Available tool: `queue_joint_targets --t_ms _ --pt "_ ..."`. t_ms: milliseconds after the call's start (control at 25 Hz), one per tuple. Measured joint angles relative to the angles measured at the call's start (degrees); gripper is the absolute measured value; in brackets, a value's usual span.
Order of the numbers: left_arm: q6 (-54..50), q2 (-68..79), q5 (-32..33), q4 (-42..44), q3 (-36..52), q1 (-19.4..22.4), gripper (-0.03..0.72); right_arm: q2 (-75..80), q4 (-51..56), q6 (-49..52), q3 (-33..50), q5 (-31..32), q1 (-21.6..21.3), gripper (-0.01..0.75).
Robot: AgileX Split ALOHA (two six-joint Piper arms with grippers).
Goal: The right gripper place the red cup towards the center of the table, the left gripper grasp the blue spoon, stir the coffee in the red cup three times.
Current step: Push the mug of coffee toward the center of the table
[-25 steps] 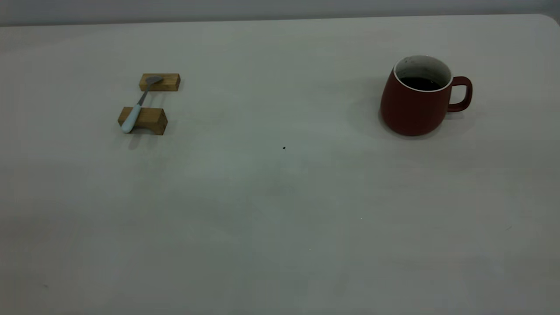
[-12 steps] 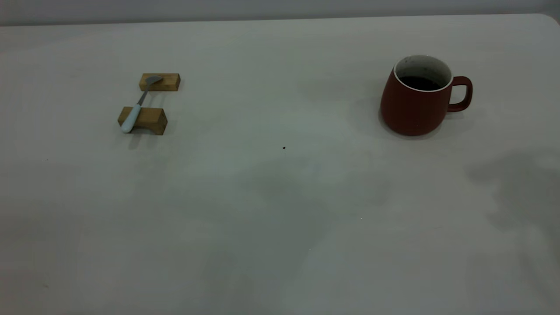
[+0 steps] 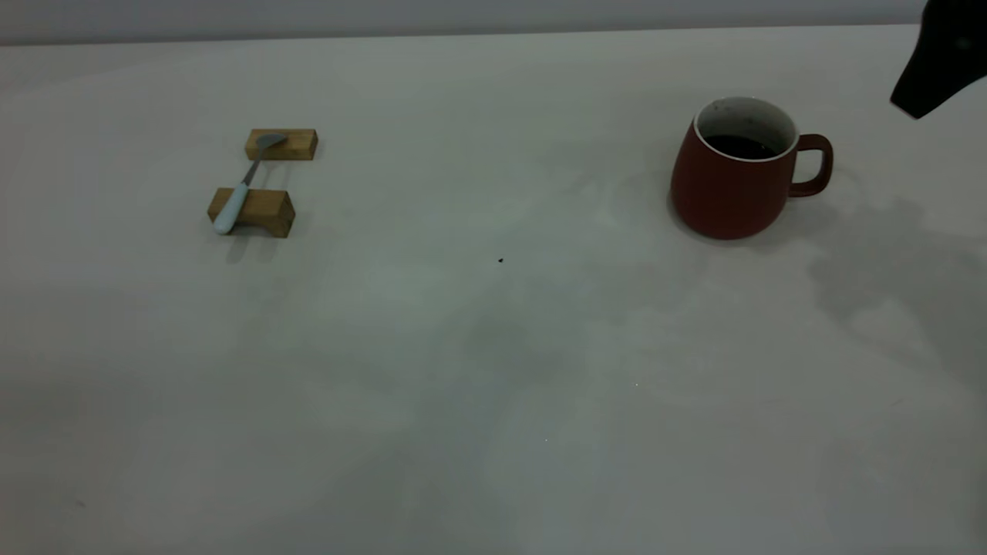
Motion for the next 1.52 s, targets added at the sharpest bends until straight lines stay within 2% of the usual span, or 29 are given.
queue_joint_targets --t_ms 240,320,760,960,1240,1520 --pt "0.0 0.0 0.0 0.0 0.0 0.0 0.411 6.27 -0.05 -3.16 -0.51 -8.08 1.29 0.591" --pt "0.0 0.0 0.0 0.0 0.0 0.0 0.411 8.61 -0.05 -5.38 -1.69 -8.78 1.35 0.596" --pt "0.0 0.0 0.0 0.05 0.0 0.0 0.411 18.88 -0.05 -14.3 -13.98 -7.82 1.35 0.7" --pt "0.0 0.0 0.0 0.05 0.0 0.0 0.411 22.24 0.01 -18.2 -17.5 -4.92 1.56 0.702" --pt "0.0 0.0 0.0 0.05 0.0 0.0 0.411 23.9 0.48 -22.31 -18.06 -3.02 3.22 0.694" --pt "0.0 0.0 0.0 0.05 0.0 0.0 0.411 25.12 0.74 -25.18 -18.06 -2.84 5.24 0.634"
